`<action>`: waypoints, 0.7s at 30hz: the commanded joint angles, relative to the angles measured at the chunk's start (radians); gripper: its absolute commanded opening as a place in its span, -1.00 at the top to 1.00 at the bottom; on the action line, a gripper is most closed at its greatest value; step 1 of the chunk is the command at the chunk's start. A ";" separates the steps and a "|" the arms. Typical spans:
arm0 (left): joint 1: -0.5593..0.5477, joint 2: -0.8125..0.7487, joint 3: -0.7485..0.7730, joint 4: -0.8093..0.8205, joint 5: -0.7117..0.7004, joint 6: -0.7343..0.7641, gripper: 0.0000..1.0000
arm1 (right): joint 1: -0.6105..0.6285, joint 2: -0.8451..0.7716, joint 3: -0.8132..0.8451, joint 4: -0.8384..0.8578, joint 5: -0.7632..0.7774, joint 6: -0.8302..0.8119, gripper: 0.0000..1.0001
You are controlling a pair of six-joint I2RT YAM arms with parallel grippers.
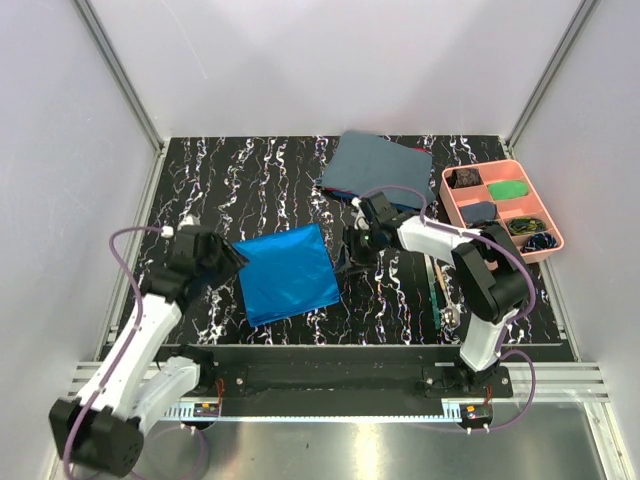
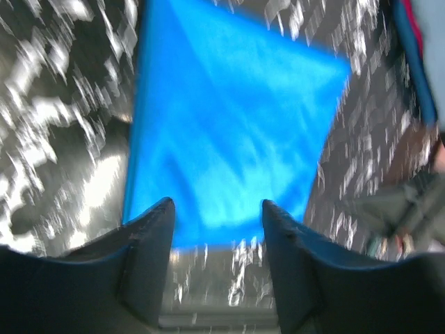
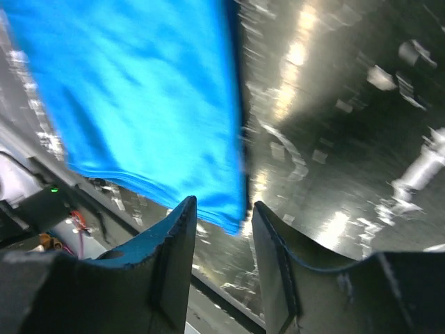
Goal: Fold the napkin into a case and place the utensils inside
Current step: Smooth out the square-folded napkin at the center of the board.
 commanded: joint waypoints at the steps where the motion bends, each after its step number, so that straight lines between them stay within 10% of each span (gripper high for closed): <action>1: 0.124 0.191 0.046 0.142 0.114 0.118 0.04 | 0.079 -0.007 0.133 -0.006 -0.010 -0.007 0.08; 7: 0.268 0.455 0.135 0.286 0.248 0.161 0.46 | 0.199 0.168 0.299 0.205 -0.194 0.155 0.23; 21: 0.345 0.817 0.225 0.386 0.413 0.229 0.71 | 0.374 0.518 0.600 0.264 -0.282 0.188 0.45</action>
